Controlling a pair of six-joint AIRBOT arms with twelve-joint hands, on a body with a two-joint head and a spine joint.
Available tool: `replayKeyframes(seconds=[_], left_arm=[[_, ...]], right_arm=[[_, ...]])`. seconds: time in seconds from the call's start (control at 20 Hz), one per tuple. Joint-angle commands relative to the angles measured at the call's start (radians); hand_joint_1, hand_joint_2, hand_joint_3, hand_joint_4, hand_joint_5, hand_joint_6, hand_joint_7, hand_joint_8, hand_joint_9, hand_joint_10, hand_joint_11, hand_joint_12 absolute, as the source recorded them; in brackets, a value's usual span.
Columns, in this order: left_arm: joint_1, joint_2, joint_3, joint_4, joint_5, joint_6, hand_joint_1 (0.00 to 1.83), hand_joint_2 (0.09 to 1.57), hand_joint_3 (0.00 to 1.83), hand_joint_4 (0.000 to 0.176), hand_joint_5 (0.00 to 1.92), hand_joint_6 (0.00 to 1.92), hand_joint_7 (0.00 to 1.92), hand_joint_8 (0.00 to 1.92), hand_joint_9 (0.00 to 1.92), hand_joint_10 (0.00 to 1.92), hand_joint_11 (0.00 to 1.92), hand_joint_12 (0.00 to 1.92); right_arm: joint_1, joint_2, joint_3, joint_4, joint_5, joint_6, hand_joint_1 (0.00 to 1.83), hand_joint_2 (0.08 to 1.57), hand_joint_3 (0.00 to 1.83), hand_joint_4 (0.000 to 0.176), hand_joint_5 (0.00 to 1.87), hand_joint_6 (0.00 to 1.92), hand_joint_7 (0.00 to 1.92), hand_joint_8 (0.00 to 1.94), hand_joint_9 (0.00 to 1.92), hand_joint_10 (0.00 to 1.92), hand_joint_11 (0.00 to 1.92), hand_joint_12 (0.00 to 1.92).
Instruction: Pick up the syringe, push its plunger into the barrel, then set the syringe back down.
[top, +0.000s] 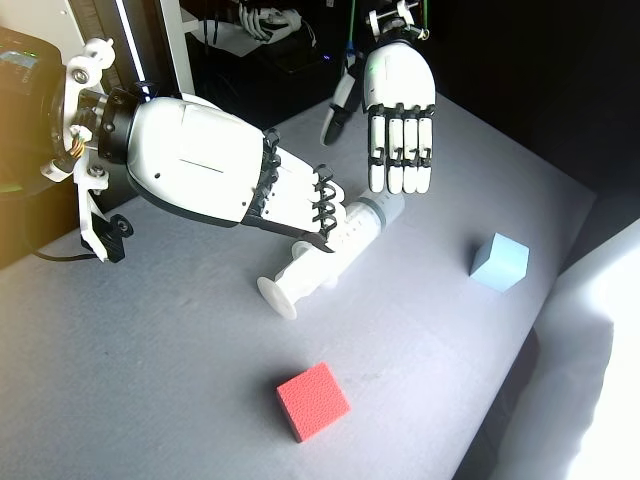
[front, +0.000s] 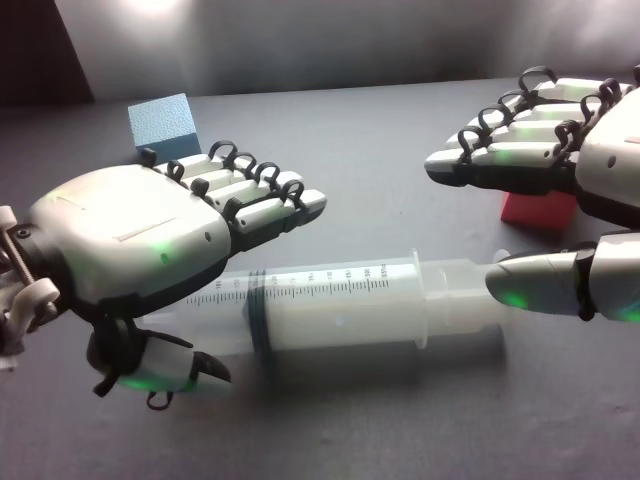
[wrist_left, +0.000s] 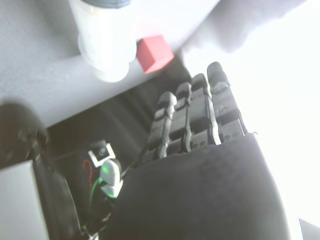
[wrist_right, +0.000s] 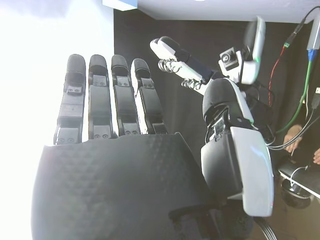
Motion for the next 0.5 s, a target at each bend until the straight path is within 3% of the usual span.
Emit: replayKeyframes(seconds=[0.0, 0.2, 0.45], left_arm=[[-0.026, -0.004, 0.004, -0.013, -0.065, 0.028, 1.00, 0.98, 0.01, 0.000, 0.00, 0.00, 0.00, 0.00, 0.02, 0.00, 0.00, 0.15], [-0.069, -0.072, 0.037, -0.151, -0.031, 0.146, 1.10, 0.98, 0.00, 0.000, 0.04, 0.01, 0.05, 0.01, 0.07, 0.01, 0.00, 0.31], [-0.068, -0.154, 0.059, -0.356, -0.053, 0.302, 1.10, 1.01, 0.01, 0.000, 0.06, 0.00, 0.07, 0.00, 0.07, 0.00, 0.00, 0.20]], right_arm=[[0.016, 0.009, -0.002, 0.010, 0.112, 0.002, 0.00, 1.29, 0.00, 0.000, 0.20, 0.00, 0.21, 0.00, 0.21, 0.00, 0.00, 0.52], [0.014, 0.007, 0.003, 0.010, 0.122, -0.036, 0.04, 1.28, 0.00, 0.000, 0.22, 0.01, 0.23, 0.00, 0.21, 0.00, 0.00, 0.53], [-0.006, -0.004, 0.006, 0.107, 0.157, -0.187, 0.06, 1.29, 0.00, 0.000, 0.24, 0.00, 0.23, 0.00, 0.22, 0.00, 0.00, 0.54]])
